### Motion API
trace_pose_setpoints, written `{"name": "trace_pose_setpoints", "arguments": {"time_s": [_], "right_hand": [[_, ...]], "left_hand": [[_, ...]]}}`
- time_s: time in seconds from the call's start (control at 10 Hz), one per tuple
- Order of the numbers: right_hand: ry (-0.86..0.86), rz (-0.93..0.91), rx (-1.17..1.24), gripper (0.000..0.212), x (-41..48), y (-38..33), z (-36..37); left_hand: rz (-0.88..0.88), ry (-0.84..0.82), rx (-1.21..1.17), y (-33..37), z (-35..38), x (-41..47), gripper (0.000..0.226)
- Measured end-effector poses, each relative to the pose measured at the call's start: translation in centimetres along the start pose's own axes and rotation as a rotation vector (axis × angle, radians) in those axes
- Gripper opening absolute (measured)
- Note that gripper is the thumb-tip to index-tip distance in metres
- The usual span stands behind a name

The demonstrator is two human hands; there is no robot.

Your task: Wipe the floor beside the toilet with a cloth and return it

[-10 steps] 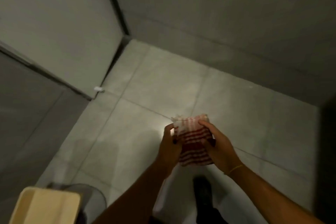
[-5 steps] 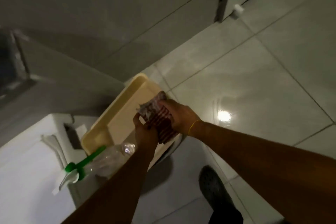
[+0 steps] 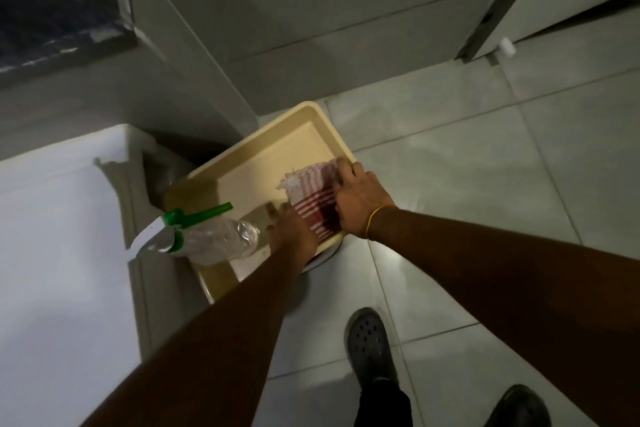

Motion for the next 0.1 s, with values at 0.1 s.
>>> {"name": "trace_pose_setpoints", "arguments": {"time_s": [0.1], "right_hand": [[0.015,0.027,0.019,0.073,-4.18,0.74,-3.83]], "left_hand": [[0.1,0.078,-0.053,1.81,-3.51,-4.17,0.089]]}}
Point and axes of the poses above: each hand's wrist, its own x-axis towards the middle knuckle, its own z-axis out of the palm, y = z × x, the point moved 1 cm from there along x, towards the middle knuckle, and after that the axes turned 13 degrees about -z, right-handed, at the moved point
